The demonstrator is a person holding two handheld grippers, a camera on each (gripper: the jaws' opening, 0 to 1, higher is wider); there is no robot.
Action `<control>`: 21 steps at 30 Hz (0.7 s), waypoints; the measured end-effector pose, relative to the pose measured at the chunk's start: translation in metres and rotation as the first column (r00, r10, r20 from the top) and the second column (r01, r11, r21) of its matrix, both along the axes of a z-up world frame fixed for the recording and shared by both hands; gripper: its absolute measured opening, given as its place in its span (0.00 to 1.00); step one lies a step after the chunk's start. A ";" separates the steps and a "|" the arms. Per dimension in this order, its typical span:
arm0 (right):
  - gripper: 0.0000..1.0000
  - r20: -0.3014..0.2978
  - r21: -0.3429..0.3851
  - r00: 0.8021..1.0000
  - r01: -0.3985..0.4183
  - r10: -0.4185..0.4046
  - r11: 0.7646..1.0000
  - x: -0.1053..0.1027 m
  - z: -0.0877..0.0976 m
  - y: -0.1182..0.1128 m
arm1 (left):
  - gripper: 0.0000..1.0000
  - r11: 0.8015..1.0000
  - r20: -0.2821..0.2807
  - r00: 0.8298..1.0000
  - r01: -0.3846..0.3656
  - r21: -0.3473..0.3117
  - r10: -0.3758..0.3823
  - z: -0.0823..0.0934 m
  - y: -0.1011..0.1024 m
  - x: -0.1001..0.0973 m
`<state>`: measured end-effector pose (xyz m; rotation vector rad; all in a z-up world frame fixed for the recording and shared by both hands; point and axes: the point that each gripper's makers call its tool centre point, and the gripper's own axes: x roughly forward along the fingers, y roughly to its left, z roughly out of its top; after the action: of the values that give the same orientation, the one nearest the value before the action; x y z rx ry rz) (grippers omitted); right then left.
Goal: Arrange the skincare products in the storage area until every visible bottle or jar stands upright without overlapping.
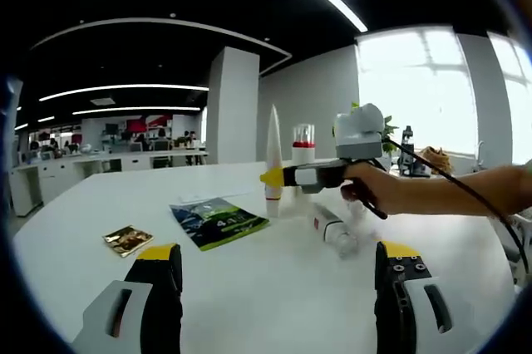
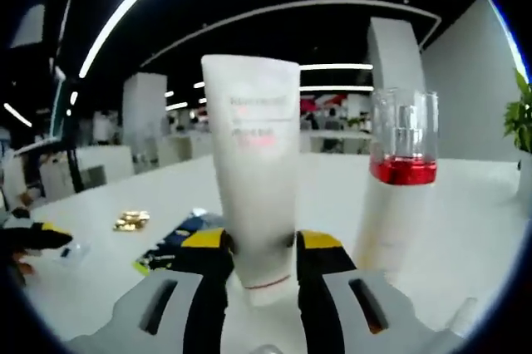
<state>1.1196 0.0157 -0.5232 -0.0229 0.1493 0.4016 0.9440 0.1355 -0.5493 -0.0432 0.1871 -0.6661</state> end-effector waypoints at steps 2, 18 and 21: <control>0.30 -0.004 -0.002 1.000 -0.004 0.004 1.000 -0.002 0.000 0.002 | 0.99 1.000 0.001 1.000 -0.001 0.000 0.001 0.000 0.001 0.002; 0.17 0.073 -0.117 0.988 0.145 -0.137 0.983 -0.008 0.005 -0.012 | 0.99 1.000 0.011 1.000 0.000 -0.009 0.000 0.003 0.002 0.007; 0.16 0.073 -0.099 0.988 0.141 -0.134 0.985 -0.009 0.005 -0.013 | 0.99 1.000 0.011 1.000 0.000 -0.009 0.000 0.003 0.002 0.006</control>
<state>1.1108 0.0025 -0.5181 -0.1281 0.1056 0.2540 0.9504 0.1375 -0.5463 -0.0486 0.1737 -0.6673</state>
